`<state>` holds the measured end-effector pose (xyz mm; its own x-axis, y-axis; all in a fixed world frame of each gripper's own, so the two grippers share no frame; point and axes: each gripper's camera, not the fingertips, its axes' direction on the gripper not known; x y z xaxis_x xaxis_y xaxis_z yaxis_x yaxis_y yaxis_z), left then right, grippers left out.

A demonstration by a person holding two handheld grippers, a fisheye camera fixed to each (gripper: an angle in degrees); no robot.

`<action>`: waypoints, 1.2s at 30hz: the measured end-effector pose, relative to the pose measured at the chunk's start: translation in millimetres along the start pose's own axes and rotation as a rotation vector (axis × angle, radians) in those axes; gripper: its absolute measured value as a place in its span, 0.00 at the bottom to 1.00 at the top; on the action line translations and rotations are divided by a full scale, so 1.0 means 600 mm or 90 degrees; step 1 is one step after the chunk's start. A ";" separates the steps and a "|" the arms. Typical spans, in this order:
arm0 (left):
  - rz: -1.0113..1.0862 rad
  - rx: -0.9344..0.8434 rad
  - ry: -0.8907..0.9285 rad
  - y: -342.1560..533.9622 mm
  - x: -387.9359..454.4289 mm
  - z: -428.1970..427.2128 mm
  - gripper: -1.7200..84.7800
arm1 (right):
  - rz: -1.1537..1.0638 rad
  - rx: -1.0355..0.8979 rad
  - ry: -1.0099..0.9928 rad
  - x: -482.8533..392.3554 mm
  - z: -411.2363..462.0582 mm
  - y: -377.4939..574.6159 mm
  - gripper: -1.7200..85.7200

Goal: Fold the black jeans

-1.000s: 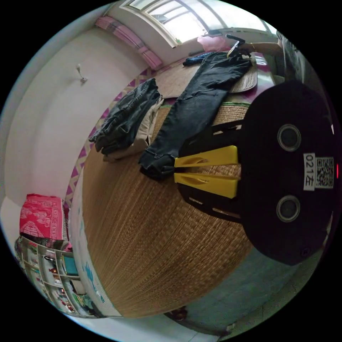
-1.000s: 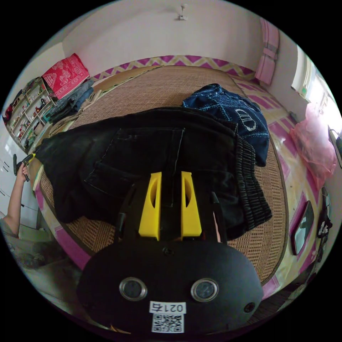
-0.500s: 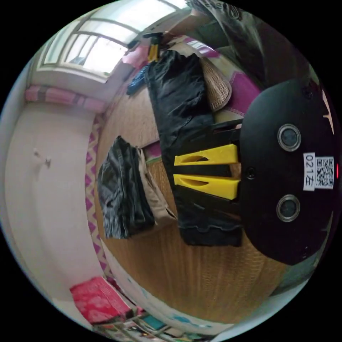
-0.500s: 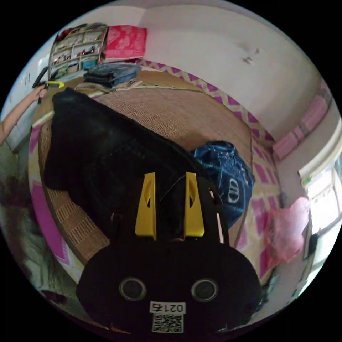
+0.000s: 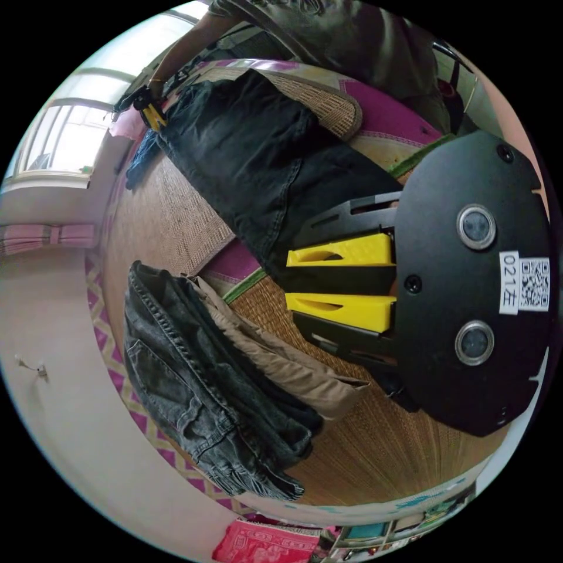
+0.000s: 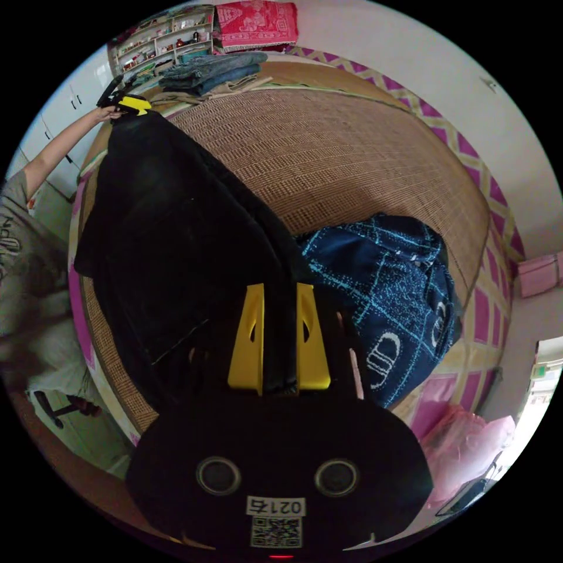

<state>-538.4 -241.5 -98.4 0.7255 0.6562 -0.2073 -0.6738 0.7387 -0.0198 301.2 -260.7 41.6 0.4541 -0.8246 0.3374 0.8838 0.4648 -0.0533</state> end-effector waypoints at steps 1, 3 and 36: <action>0.004 -0.008 0.002 0.003 -0.004 0.003 0.11 | -0.006 -0.003 -0.010 0.004 -0.002 0.001 0.07; 0.008 -0.017 0.008 0.008 -0.009 0.007 0.10 | -0.014 -0.002 -0.004 0.004 -0.006 0.004 0.04; -0.101 0.269 0.174 0.626 0.178 -0.220 0.01 | -0.082 0.040 -0.045 -0.402 -0.100 0.463 0.01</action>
<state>-732.7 85.7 -257.1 0.7127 0.5096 -0.4822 -0.4028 0.8599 0.3134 443.9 48.3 -111.0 0.3261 -0.8550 0.4032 0.9243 0.3778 0.0535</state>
